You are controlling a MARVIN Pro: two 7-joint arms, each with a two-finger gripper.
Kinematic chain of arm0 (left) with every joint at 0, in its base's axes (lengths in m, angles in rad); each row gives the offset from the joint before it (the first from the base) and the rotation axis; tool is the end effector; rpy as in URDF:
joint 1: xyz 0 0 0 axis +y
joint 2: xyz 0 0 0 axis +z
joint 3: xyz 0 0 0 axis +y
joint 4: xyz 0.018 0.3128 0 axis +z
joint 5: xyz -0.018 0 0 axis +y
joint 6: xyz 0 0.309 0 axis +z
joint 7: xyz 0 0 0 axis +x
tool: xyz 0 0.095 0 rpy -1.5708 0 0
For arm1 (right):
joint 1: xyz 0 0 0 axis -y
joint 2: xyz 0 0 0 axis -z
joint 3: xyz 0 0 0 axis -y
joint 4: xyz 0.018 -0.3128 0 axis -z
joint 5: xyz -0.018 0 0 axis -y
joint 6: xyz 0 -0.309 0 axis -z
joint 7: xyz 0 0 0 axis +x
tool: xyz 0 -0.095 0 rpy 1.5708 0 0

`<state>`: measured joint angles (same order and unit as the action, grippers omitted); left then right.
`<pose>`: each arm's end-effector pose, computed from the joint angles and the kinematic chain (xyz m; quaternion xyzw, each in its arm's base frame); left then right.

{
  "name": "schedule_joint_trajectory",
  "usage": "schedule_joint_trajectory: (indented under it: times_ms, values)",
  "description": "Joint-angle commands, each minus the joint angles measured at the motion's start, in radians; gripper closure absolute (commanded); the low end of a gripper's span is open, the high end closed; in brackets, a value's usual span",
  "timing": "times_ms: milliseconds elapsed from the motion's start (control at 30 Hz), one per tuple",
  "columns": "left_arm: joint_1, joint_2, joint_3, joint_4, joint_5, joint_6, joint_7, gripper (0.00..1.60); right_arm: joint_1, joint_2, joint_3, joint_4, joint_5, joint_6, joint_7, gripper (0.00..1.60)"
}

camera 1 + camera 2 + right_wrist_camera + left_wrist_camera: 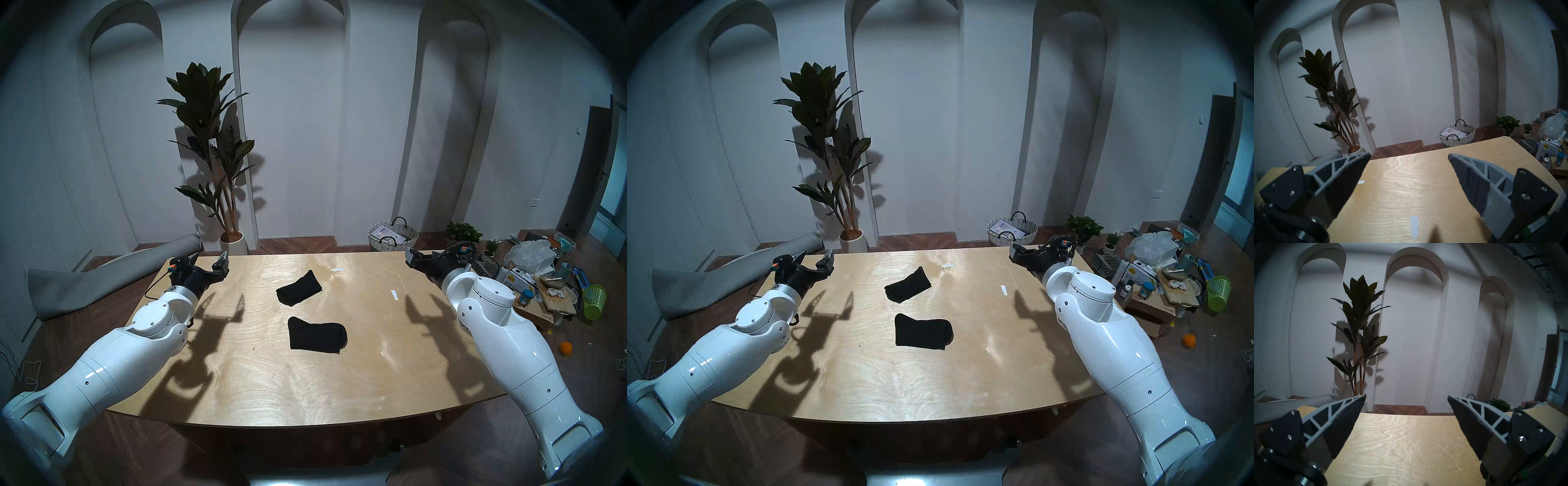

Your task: Fold socks in half once and place them neatly on the table

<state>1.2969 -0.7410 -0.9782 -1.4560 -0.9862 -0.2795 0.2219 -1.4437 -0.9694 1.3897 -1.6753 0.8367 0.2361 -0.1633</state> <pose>0.4556 0.1435 -0.2932 0.7054 0.0234 0.7059 0.0596 0.4481 -0.1109 -0.2511 -0.7590 0.0374 -0.6429 0.0964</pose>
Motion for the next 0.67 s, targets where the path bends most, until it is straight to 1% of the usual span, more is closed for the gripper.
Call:
schedule_joint_trajectory:
  times_ms: [0,200,633]
  values:
    - [-0.034,-0.016,-0.013,-0.006,0.022,-0.014,0.031,0.00,0.008,-0.041,0.013,-0.008,-0.007,-0.087,-0.003,0.00]
    - [-0.034,-0.019,-0.014,-0.006,0.029,-0.014,0.039,0.00,0.007,-0.045,0.013,-0.004,-0.012,-0.101,-0.001,0.00]
    - [-0.033,-0.021,-0.017,-0.007,0.035,-0.014,0.043,0.00,0.006,-0.051,0.016,-0.003,-0.019,-0.105,0.002,0.00]
